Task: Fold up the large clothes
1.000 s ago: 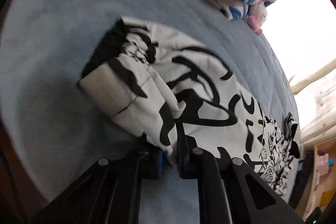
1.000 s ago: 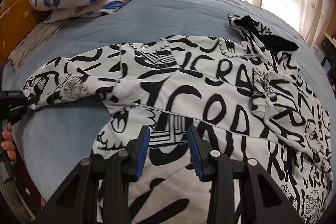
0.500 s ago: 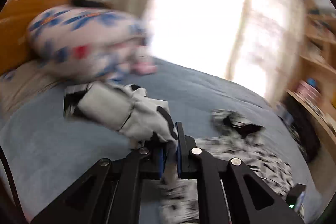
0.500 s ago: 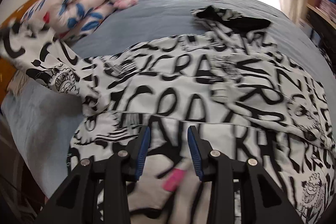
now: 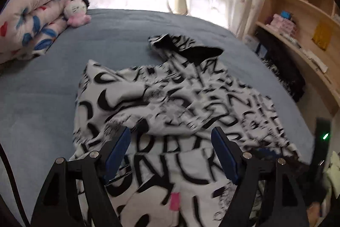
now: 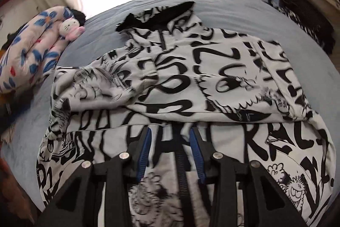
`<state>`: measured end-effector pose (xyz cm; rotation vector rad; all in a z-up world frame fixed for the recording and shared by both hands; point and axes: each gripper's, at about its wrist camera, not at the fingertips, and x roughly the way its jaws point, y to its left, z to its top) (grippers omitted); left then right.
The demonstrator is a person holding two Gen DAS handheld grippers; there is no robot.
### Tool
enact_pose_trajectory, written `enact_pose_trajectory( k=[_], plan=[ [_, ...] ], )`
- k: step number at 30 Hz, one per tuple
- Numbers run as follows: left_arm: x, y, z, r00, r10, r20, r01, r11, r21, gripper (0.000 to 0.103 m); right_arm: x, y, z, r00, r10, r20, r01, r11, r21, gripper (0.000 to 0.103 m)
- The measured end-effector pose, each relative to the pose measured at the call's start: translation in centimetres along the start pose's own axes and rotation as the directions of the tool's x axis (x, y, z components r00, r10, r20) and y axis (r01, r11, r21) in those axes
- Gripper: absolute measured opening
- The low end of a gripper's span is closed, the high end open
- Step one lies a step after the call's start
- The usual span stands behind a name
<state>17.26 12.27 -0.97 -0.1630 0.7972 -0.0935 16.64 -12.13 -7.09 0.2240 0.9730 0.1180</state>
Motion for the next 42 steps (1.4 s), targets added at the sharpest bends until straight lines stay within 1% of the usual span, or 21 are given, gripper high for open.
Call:
enact_pose_trajectory(
  k=[5, 10, 11, 13, 15, 17, 19, 23, 24, 26, 27, 28, 29, 31, 32, 33, 35, 36, 38, 40, 42],
  plan=[
    [2.4, 4.0, -2.7, 0.984, 0.154, -0.092, -0.157, 0.987, -0.025, 0.077, 1.1, -0.9, 0.7, 0.995, 0.093, -0.039, -0.091, 0.995, 0.043, 0.037],
    [4.6, 8.7, -4.6, 0.942, 0.28, -0.183, -0.294, 0.954, -0.052, 0.077, 3.1, -0.4, 3.6, 0.968, 0.234, -0.091, -0.227, 0.971, 0.074, 0.039],
    [5.0, 9.3, -4.8, 0.938, 0.29, -0.189, -0.304, 0.951, -0.052, 0.077, 3.6, -0.3, 4.2, 0.964, 0.246, -0.1, -0.239, 0.968, 0.078, 0.041],
    [6.1, 9.6, -4.7, 0.929, 0.315, -0.195, -0.328, 0.944, -0.037, 0.077, 5.3, -0.1, 5.6, 0.953, 0.277, -0.123, -0.266, 0.959, 0.095, 0.053],
    [7.2, 9.4, -4.4, 0.921, 0.341, -0.188, -0.347, 0.938, -0.002, 0.077, 7.1, -0.1, 6.5, 0.941, 0.3, -0.159, -0.281, 0.951, 0.129, 0.054],
    [8.2, 9.1, -4.2, 0.905, 0.386, -0.178, -0.387, 0.922, 0.032, 0.077, 9.2, 0.1, 7.3, 0.909, 0.365, -0.198, -0.331, 0.925, 0.186, 0.054],
    [8.7, 9.0, -4.0, 0.897, 0.404, -0.178, -0.402, 0.914, 0.047, 0.077, 11.3, 0.3, 7.8, 0.887, 0.404, -0.226, -0.35, 0.905, 0.243, 0.054],
    [9.7, 9.6, -4.0, 0.899, 0.384, -0.208, -0.386, 0.922, 0.036, 0.077, 15.0, 1.1, 8.1, 0.866, 0.42, -0.271, -0.338, 0.892, 0.299, 0.054],
    [10.0, 10.0, -4.1, 0.899, 0.376, -0.222, -0.381, 0.924, 0.026, 0.077, 15.3, 1.5, 8.2, 0.869, 0.416, -0.269, -0.337, 0.895, 0.294, 0.055],
    [10.5, 11.1, -4.5, 0.904, 0.346, -0.251, -0.362, 0.932, -0.02, 0.077, 15.2, 2.6, 8.5, 0.886, 0.386, -0.258, -0.326, 0.913, 0.248, 0.037],
    [10.6, 11.8, -4.6, 0.911, 0.322, -0.26, -0.346, 0.937, -0.052, 0.077, 14.9, 3.6, 8.7, 0.891, 0.374, -0.256, -0.33, 0.923, 0.2, 0.009],
    [10.8, 12.6, -4.7, 0.916, 0.297, -0.269, -0.331, 0.94, -0.087, 0.078, 13.8, 4.5, 9.2, 0.905, 0.356, -0.233, -0.329, 0.933, 0.147, 0.005],
    [10.8, 13.1, -4.8, 0.92, 0.279, -0.273, -0.319, 0.941, -0.113, 0.078, 12.2, 5.2, 9.6, 0.927, 0.327, -0.183, -0.315, 0.945, 0.094, 0.005],
    [10.6, 14.4, -5.1, 0.93, 0.241, -0.278, -0.295, 0.94, -0.171, 0.078, 7.8, 6.2, 10.4, 0.966, 0.253, -0.051, -0.254, 0.967, -0.015, 0.004],
    [10.4, 14.7, -5.2, 0.932, 0.232, -0.277, -0.288, 0.94, -0.181, 0.078, 6.0, 6.2, 10.5, 0.976, 0.22, 0.002, -0.219, 0.975, -0.044, 0.004],
    [10.3, 14.9, -5.3, 0.938, 0.213, -0.273, -0.269, 0.945, -0.188, 0.083, 3.5, 6.0, 10.5, 0.983, 0.169, 0.066, -0.164, 0.983, -0.078, 0.004],
    [10.2, 14.5, -5.5, 0.945, 0.194, -0.262, -0.245, 0.953, -0.177, 0.087, 1.4, 5.4, 10.0, 0.986, 0.138, 0.098, -0.128, 0.987, -0.097, 0.004],
    [10.2, 14.4, -5.6, 0.943, 0.202, -0.263, -0.25, 0.955, -0.162, 0.087, 1.1, 5.2, 9.5, 0.99, 0.111, 0.089, -0.102, 0.989, -0.107, 0.004],
    [10.3, 14.0, -6.0, 0.934, 0.227, -0.275, -0.27, 0.954, -0.127, 0.087, 2.5, 4.5, 8.3, 1.0, 0.021, 0.014, -0.019, 0.988, -0.151, 0.015],
    [10.1, 14.1, -6.1, 0.933, 0.213, -0.289, -0.257, 0.958, -0.125, 0.087, 5.1, 3.0, 6.9, 0.994, -0.066, -0.087, 0.05, 0.983, -0.177, 0.037],
    [9.5, 14.0, -6.0, 0.931, 0.184, -0.315, -0.229, 0.967, -0.109, 0.087, 6.4, 0.6, 5.7, 0.983, -0.055, -0.175, 0.031, 0.99, -0.136, 0.037]
  ],
)
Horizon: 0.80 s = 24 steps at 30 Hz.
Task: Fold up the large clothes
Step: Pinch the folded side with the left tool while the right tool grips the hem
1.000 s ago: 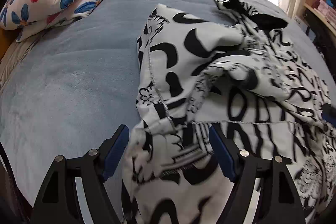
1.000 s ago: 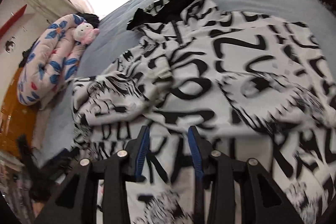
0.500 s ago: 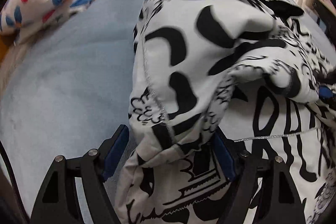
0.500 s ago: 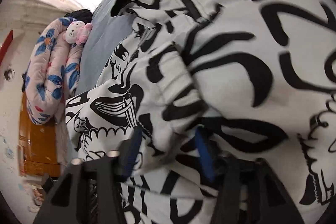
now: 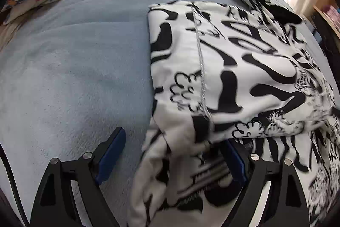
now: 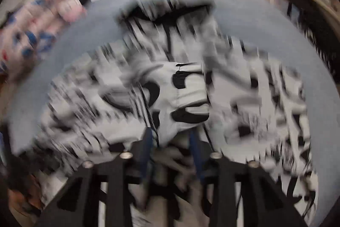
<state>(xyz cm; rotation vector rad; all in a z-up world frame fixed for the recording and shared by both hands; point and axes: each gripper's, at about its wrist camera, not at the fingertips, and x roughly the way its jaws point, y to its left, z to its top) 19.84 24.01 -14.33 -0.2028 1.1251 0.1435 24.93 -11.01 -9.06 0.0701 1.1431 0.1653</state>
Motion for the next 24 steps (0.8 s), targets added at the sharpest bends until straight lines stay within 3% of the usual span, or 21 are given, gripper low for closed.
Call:
enact_pose_trajectory(
  k=[3, 5, 7, 9, 12, 17, 22, 23, 24],
  plan=[
    [-1.9, 0.0, -0.4, 0.999, -0.042, -0.01, 0.043, 0.998, 0.054, 0.087, -0.4, -3.7, -1.1, 0.994, 0.112, -0.015, -0.11, 0.99, 0.088, 0.038],
    [-3.5, 0.4, 0.0, 0.998, -0.055, 0.009, 0.055, 0.995, 0.082, 0.087, -0.9, -5.1, -1.0, 0.989, 0.147, 0.007, -0.146, 0.983, 0.112, 0.044],
    [-4.4, 1.1, 1.2, 0.997, -0.065, 0.027, 0.063, 0.995, 0.073, 0.087, -1.2, -6.4, -0.3, 0.985, 0.167, 0.036, -0.17, 0.976, 0.137, 0.054],
    [-4.4, 1.9, 2.8, 0.997, -0.065, 0.037, 0.064, 0.997, 0.038, 0.087, -0.8, -6.8, 0.9, 0.98, 0.194, 0.045, -0.199, 0.97, 0.14, 0.057],
    [-2.7, 2.4, 5.9, 0.996, -0.08, 0.032, 0.08, 0.997, -0.006, 0.087, 1.1, -6.6, 2.7, 0.971, 0.237, 0.023, -0.238, 0.96, 0.145, 0.057],
    [2.8, 2.4, 9.8, 0.992, -0.119, -0.05, 0.116, 0.992, -0.055, 0.087, 4.7, -5.1, 6.0, 0.954, 0.299, -0.006, -0.296, 0.947, 0.124, 0.057],
    [5.7, 2.1, 12.3, 0.986, -0.144, -0.082, 0.135, 0.986, -0.101, 0.087, 7.2, -3.2, 7.2, 0.96, 0.277, -0.037, -0.274, 0.96, 0.059, 0.056],
    [5.7, 2.0, 12.4, 0.988, -0.134, -0.076, 0.127, 0.987, -0.096, 0.081, 7.0, -2.3, 7.4, 0.97, 0.243, -0.023, -0.242, 0.97, 0.006, 0.053],
    [5.4, 1.5, 12.9, 0.991, -0.124, -0.049, 0.121, 0.99, -0.072, 0.046, 6.7, -1.6, 7.5, 0.976, 0.218, -0.005, -0.218, 0.975, -0.044, 0.032]
  ],
)
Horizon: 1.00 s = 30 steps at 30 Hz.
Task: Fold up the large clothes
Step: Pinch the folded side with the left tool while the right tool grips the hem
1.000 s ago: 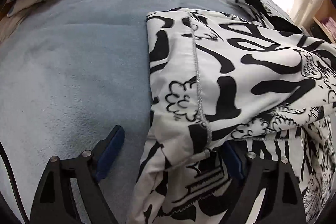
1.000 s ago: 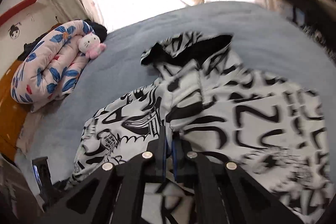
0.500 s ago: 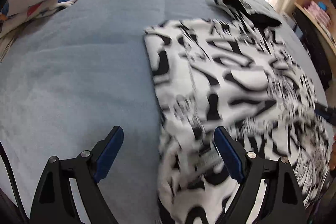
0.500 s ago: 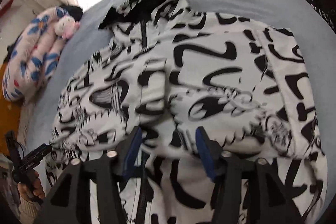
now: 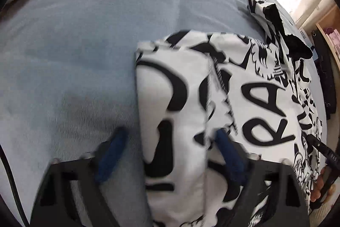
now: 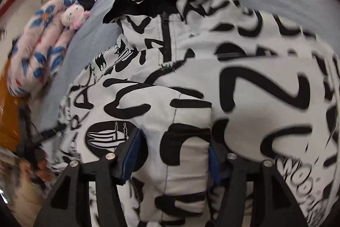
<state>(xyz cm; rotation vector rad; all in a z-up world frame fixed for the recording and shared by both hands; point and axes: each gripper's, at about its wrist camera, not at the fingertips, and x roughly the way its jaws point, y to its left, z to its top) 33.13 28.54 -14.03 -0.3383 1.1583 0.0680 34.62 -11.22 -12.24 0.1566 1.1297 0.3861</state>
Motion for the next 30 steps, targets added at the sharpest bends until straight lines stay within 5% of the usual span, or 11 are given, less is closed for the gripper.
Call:
enact_pose_trajectory(
  k=[1, 4, 6, 10, 13, 17, 20, 24, 30],
  plan=[
    [-0.2, -0.5, 0.3, 1.0, -0.008, 0.011, 0.008, 1.0, 0.015, 0.026, -0.3, 0.7, 0.1, 1.0, -0.016, 0.019, 0.017, 0.999, -0.033, 0.026],
    [-1.1, -2.7, 0.7, 0.989, 0.109, 0.101, -0.114, 0.993, 0.043, 0.007, -2.1, 2.3, 0.6, 0.982, -0.082, 0.17, 0.097, 0.992, -0.083, 0.025],
    [-1.1, -3.8, 0.4, 0.97, 0.16, 0.183, -0.176, 0.982, 0.076, 0.007, -1.8, 2.2, 0.7, 0.97, -0.122, 0.208, 0.138, 0.989, -0.062, 0.024],
    [0.8, -3.7, -0.5, 0.953, 0.213, 0.217, -0.236, 0.968, 0.087, 0.009, 2.4, 0.8, -0.2, 0.976, -0.186, 0.111, 0.191, 0.981, -0.036, 0.028],
    [0.2, -3.9, -0.7, 0.943, 0.228, 0.245, -0.257, 0.962, 0.093, 0.013, 0.9, 0.5, -0.2, 0.974, -0.197, 0.111, 0.199, 0.98, -0.007, 0.038],
    [-4.0, -3.5, -1.1, 0.937, 0.23, 0.263, -0.247, 0.969, 0.032, 0.014, -3.5, 0.8, -0.8, 0.952, -0.232, 0.201, 0.234, 0.972, 0.011, 0.039],
    [-8.3, -4.8, -2.9, 0.927, 0.158, 0.341, -0.178, 0.984, 0.029, 0.021, -6.2, 2.0, -2.1, 0.941, -0.198, 0.273, 0.208, 0.978, -0.007, 0.039],
    [-10.1, -8.3, -5.8, 0.939, 0.069, 0.336, -0.089, 0.995, 0.045, 0.027, -5.0, 7.1, -3.6, 0.973, -0.126, 0.195, 0.148, 0.983, -0.104, 0.039],
    [-6.5, -10.4, -9.5, 0.96, 0.057, 0.273, -0.06, 0.998, 0.003, 0.027, -0.6, 13.6, -5.9, 0.995, 0.01, 0.103, 0.011, 0.979, -0.202, 0.039]
  ],
)
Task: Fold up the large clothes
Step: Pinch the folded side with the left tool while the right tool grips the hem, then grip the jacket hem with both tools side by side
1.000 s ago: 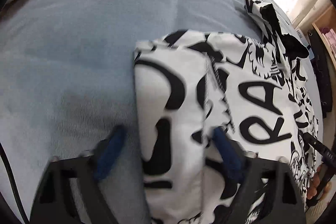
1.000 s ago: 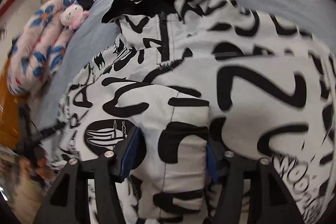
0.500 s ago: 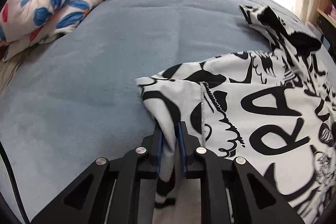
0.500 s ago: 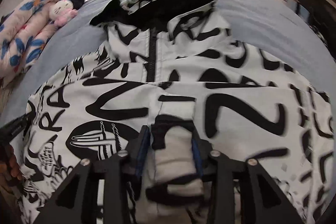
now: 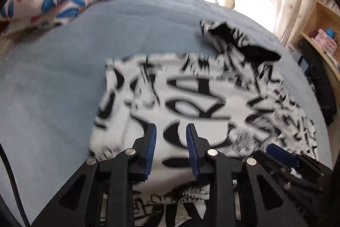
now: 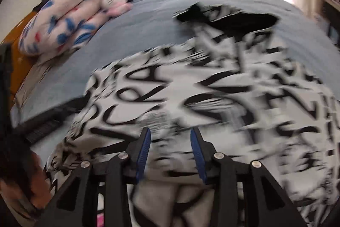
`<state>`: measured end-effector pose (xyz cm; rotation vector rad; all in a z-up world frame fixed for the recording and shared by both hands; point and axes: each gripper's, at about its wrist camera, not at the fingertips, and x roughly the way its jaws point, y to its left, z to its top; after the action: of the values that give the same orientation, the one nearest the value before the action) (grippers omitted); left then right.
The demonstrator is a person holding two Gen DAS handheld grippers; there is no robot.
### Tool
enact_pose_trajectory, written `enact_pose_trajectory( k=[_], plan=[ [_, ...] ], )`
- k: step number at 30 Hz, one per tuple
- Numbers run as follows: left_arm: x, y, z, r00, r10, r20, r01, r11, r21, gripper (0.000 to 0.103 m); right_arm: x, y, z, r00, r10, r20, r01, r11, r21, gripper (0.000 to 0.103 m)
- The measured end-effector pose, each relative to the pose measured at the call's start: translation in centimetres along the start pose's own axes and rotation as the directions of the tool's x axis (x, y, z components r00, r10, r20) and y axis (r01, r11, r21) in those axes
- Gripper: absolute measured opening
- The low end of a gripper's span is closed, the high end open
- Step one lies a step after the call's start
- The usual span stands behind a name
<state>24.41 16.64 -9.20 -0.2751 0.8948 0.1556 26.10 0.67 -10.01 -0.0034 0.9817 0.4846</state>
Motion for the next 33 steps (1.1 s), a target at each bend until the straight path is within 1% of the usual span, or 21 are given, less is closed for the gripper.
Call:
enact_pose_trajectory(
  k=[3, 4, 5, 6, 7, 8, 9, 10, 11, 12, 13, 14, 15, 16, 17, 18, 22, 28, 29, 32, 33],
  plan=[
    [2.7, 0.9, -1.8, 0.995, 0.076, -0.058, -0.075, 0.997, 0.019, 0.027, 2.7, 0.0, -1.0, 0.997, -0.031, -0.069, 0.03, 0.999, -0.022, 0.038],
    [3.1, 1.5, -2.1, 0.994, 0.088, -0.059, -0.086, 0.996, 0.03, 0.027, 2.9, -0.6, -1.1, 0.997, -0.025, -0.074, 0.024, 0.999, -0.021, 0.035],
    [3.2, 2.0, -2.1, 0.995, 0.091, -0.05, -0.089, 0.995, 0.042, 0.027, 2.7, -1.1, -1.1, 0.996, -0.046, -0.071, 0.044, 0.999, -0.021, 0.035],
    [3.1, 2.6, -2.0, 0.994, 0.104, -0.042, -0.102, 0.993, 0.057, 0.026, 2.1, -2.2, -1.1, 0.991, -0.125, -0.051, 0.123, 0.992, -0.028, 0.035],
    [3.0, 3.0, -1.9, 0.994, 0.096, -0.043, -0.093, 0.994, 0.061, 0.02, 1.5, -3.4, -1.2, 0.983, -0.183, -0.028, 0.182, 0.983, -0.023, 0.034],
    [3.0, 3.7, -1.7, 0.995, 0.082, -0.05, -0.079, 0.995, 0.058, 0.015, 1.1, -4.3, -1.2, 0.975, -0.221, -0.016, 0.221, 0.975, -0.009, 0.034],
    [2.9, 4.4, -1.6, 0.996, 0.078, -0.054, -0.075, 0.996, 0.05, 0.004, 0.3, -6.6, -1.4, 0.954, -0.301, -0.004, 0.301, 0.953, 0.034, 0.034],
    [3.0, 5.0, -1.5, 0.996, 0.068, -0.058, -0.066, 0.997, 0.04, 0.001, -0.3, -8.3, -1.6, 0.945, -0.326, 0.0, 0.325, 0.943, 0.069, 0.032],
    [3.1, 5.6, -1.5, 0.997, 0.037, -0.063, -0.036, 0.999, 0.02, 0.001, -0.7, -10.1, -1.9, 0.955, -0.295, -0.005, 0.294, 0.949, 0.113, 0.022],
    [3.0, 6.2, -1.5, 0.998, 0.007, -0.062, -0.007, 1.0, -0.008, 0.001, -1.0, -11.8, -2.2, 0.963, -0.269, -0.021, 0.269, 0.949, 0.163, 0.009],
    [3.0, 6.6, -1.3, 0.998, 0.0, -0.063, -0.001, 1.0, -0.016, 0.001, -1.2, -12.7, -2.4, 0.964, -0.264, -0.026, 0.264, 0.947, 0.183, 0.007],
    [3.1, 6.6, -1.2, 0.998, 0.003, -0.062, -0.004, 1.0, -0.015, 0.001, -1.5, -13.1, -2.6, 0.957, -0.289, -0.026, 0.289, 0.938, 0.19, 0.007],
    [3.1, 6.4, -1.3, 0.998, 0.017, -0.059, -0.018, 1.0, -0.006, 0.001, -1.7, -13.3, -2.7, 0.94, -0.34, -0.031, 0.34, 0.921, 0.19, 0.012],
    [3.1, 6.3, -1.4, 0.998, 0.029, -0.057, -0.028, 1.0, 0.003, 0.001, -1.7, -13.4, -2.8, 0.931, -0.365, -0.031, 0.364, 0.911, 0.196, 0.026],
    [3.2, 6.2, -1.4, 0.998, 0.042, -0.055, -0.041, 0.999, 0.014, 0.001, -1.8, -13.6, -3.0, 0.93, -0.367, -0.03, 0.365, 0.907, 0.209, 0.028],
    [3.2, 5.9, -1.5, 0.997, 0.049, -0.054, -0.048, 0.999, 0.02, 0.001, -1.8, -14.1, -3.2, 0.939, -0.342, -0.028, 0.338, 0.91, 0.239, 0.028],
    [3.2, 5.8, -1.5, 0.997, 0.05, -0.054, -0.049, 0.999, 0.021, 0.001, -1.9, -15.3, -3.4, 0.956, -0.292, -0.017, 0.284, 0.912, 0.296, 0.029],
    [3.2, 5.8, -1.3, 0.997, 0.041, -0.06, -0.04, 0.999, 0.021, 0.002, -1.8, -14.6, -3.6, 0.949, -0.315, -0.012, 0.306, 0.909, 0.283, 0.03],
    [3.1, 5.7, -1.3, 0.997, 0.037, -0.065, -0.035, 0.999, 0.019, 0.004, -1.9, -14.6, -3.6, 0.948, -0.317, -0.011, 0.307, 0.909, 0.283, 0.03],
    [2.9, 5.3, -1.2, 0.996, 0.022, -0.087, -0.022, 1.0, 0.012, 0.013, -2.6, -14.5, -3.5, 0.95, -0.312, -0.012, 0.301, 0.905, 0.301, 0.03],
    [2.9, 5.2, -1.2, 0.996, 0.019, -0.092, -0.017, 1.0, 0.012, 0.019, -2.9, -14.4, -3.5, 0.952, -0.307, -0.011, 0.296, 0.905, 0.305, 0.03]
  ],
)
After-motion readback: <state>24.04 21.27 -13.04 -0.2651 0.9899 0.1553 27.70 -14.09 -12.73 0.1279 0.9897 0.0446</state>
